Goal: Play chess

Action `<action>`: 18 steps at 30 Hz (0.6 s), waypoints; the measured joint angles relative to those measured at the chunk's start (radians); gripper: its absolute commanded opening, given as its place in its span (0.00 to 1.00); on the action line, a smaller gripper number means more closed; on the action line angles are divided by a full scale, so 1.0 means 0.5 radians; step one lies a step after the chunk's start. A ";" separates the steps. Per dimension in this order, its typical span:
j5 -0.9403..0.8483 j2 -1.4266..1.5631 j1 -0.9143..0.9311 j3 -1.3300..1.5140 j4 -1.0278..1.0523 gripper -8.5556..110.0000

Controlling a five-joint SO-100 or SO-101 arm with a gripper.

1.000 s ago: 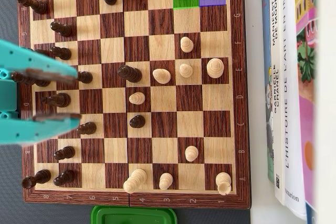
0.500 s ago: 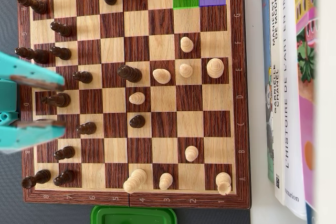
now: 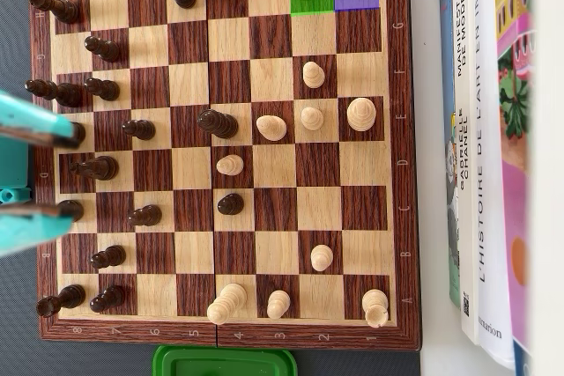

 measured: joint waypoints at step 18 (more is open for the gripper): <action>0.009 0.301 -0.025 0.448 -1.160 0.20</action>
